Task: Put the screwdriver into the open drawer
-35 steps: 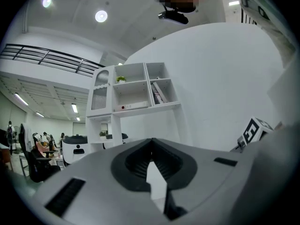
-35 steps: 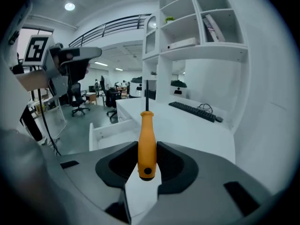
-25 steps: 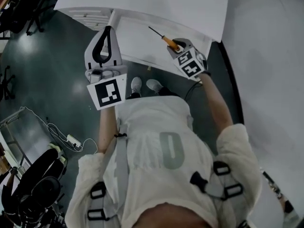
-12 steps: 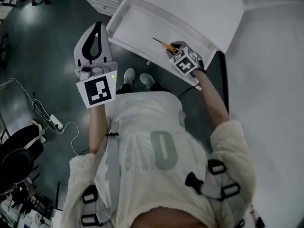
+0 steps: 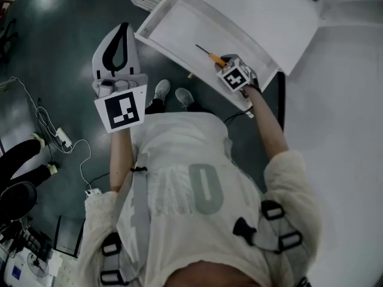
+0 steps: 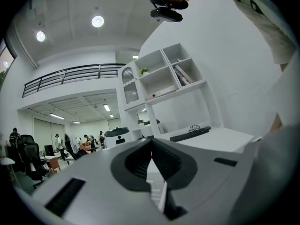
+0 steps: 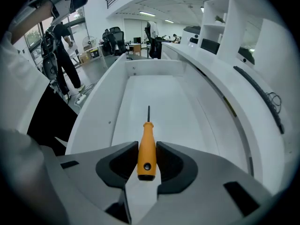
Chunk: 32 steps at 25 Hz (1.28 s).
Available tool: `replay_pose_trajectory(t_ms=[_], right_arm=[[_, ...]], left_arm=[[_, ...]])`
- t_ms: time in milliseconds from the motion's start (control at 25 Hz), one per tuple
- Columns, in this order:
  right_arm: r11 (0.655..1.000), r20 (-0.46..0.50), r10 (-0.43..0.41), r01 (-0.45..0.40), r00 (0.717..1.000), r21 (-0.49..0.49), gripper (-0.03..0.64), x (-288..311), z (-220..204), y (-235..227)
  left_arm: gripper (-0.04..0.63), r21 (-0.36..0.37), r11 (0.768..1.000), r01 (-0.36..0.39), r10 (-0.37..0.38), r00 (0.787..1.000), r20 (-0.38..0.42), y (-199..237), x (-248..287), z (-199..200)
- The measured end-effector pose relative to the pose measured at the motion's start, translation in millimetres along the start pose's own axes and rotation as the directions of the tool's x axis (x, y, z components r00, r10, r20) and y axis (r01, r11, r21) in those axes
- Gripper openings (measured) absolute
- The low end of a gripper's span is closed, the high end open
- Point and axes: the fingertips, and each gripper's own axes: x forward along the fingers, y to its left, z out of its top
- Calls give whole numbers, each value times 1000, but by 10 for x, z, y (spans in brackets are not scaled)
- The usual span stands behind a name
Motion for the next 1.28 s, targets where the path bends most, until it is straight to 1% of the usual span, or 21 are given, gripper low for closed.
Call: replay_pose_trajectory(t_ms=[360, 600, 1000, 1280], right_arm=[[1000, -55, 28, -28, 998, 9, 115, 140, -105, -23], [998, -87, 57, -55, 995, 21, 115, 215, -163, -13], [996, -142, 93, -90, 985, 26, 115, 322, -256, -1], [994, -139, 108, -102, 984, 46, 117, 356, -248, 17]], left_arm=[[6, 21, 1000, -10, 11, 999, -32, 14, -20, -71], [6, 15, 1000, -14, 15, 999, -45, 31, 24, -105], [6, 18, 1000, -1, 2, 997, -81, -39, 31, -194], [6, 24, 1000, 8, -6, 995, -98, -38, 58, -269]])
